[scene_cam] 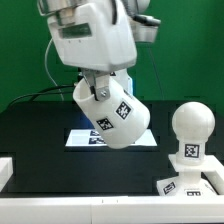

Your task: Assemble lamp

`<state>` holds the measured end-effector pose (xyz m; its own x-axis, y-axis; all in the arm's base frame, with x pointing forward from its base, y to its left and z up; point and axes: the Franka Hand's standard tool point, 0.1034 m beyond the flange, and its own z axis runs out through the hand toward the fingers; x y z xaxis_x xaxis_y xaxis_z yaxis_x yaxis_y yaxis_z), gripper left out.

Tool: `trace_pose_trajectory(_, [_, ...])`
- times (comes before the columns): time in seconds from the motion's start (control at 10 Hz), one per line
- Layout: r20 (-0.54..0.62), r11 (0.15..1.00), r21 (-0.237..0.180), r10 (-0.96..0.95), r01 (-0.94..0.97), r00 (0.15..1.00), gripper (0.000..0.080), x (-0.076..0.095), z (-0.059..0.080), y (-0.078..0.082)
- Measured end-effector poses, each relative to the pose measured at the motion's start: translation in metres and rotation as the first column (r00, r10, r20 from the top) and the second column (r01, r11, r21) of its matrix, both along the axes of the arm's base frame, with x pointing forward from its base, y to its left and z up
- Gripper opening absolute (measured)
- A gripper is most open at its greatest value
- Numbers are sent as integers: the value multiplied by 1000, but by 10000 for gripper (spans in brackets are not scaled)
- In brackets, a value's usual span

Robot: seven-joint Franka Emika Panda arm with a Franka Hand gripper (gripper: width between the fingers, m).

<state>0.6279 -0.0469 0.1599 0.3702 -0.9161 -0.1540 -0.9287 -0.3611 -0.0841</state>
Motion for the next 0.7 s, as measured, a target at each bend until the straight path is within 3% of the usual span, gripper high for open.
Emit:
trace_pose_trajectory(0.1, [21,1000,-15,10,-10,1000,47,3,0,6])
trace_pose_trajectory(0.2, [36,997,-57,53,-51,998,47,6,11,5])
trace_pose_trajectory(0.4, [67,974,-171,164,-150,984,47,14,51,11])
trace_pose_trajectory(0.5, [79,963,-205,196,-176,977,47,17,65,16])
trace_pose_trajectory(0.6, [93,959,-223,201,-176,975,47,20,77,21])
trace_pose_trajectory(0.7, [95,959,-231,192,-166,977,47,21,79,33])
